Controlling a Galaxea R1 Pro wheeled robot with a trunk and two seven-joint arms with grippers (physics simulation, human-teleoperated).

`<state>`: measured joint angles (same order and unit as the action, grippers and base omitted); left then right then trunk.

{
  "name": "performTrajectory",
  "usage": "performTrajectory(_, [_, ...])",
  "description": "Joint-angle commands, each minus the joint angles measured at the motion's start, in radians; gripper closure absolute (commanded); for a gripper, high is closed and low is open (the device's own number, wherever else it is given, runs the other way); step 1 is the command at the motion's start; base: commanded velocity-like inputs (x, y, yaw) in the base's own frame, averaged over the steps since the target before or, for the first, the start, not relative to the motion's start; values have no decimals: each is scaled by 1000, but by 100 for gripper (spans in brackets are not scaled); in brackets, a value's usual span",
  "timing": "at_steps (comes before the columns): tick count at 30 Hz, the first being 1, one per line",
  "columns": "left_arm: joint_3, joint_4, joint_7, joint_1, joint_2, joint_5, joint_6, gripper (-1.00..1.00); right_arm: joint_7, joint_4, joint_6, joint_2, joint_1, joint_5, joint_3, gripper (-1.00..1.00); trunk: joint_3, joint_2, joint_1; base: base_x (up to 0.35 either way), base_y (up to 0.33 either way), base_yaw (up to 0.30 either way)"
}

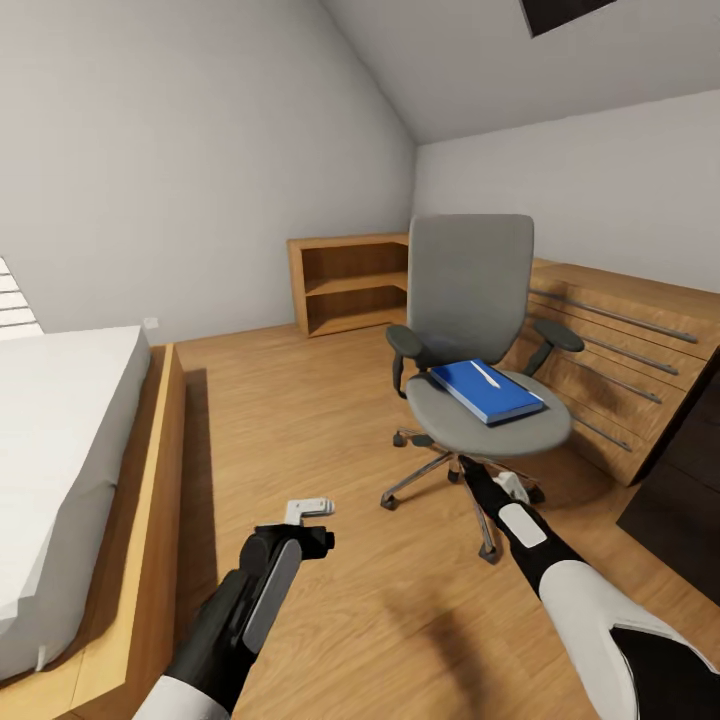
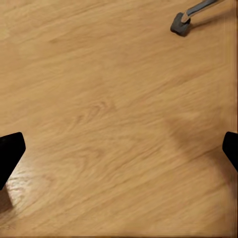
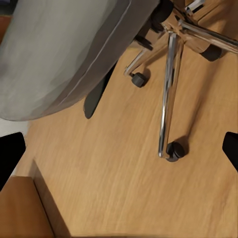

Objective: In the bedroom, organize the workspace by keeping the computer under the desk, ensuring the monitor is on the desk, placing the keyboard on the desk next to the monitor, placing the mouse on the desk next to the keyboard, moving the folder from the swivel chair onto the desk next to the mouse, stacking the notebook on top of the folder with the pen on top of the notebook, and positioning the swivel chair next to the desk.

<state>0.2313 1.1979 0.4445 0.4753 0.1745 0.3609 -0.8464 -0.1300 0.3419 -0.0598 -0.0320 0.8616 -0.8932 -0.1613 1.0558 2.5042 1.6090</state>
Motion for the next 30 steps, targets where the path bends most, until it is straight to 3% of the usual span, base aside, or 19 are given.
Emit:
performTrajectory(1, [1,-6,10,3,0,17,1,-100,-10,0,-6,1,0,-5,-3,-100,1,0,0,0,0,0])
performTrajectory(8, [4,-44,8,10,-50,42,53,-100,-28,1,-6,3,0,0,9,-100,1,0,0,0,0,0])
performTrajectory(15, [15,-58,4,12,-68,46,73,-100,-48,1,-38,5,0,-1,11,-100,1,0,0,0,0,0])
performTrajectory(17, [27,-58,4,12,-68,46,74,-100,-49,1,-50,5,0,-1,11,-100,1,0,0,0,0,0])
performTrajectory(18, [74,-59,5,12,-70,46,76,-100,-50,2,-65,3,0,-2,10,-100,1,0,0,109,-92,0])
performTrajectory(23, [141,-75,8,12,-70,46,111,-100,-51,2,-71,1,0,-3,10,-100,1,0,0,171,-139,0])
performTrajectory(30, [165,-96,7,12,-70,45,145,-100,-51,0,-75,-2,0,-5,8,-100,1,0,0,67,-56,0])
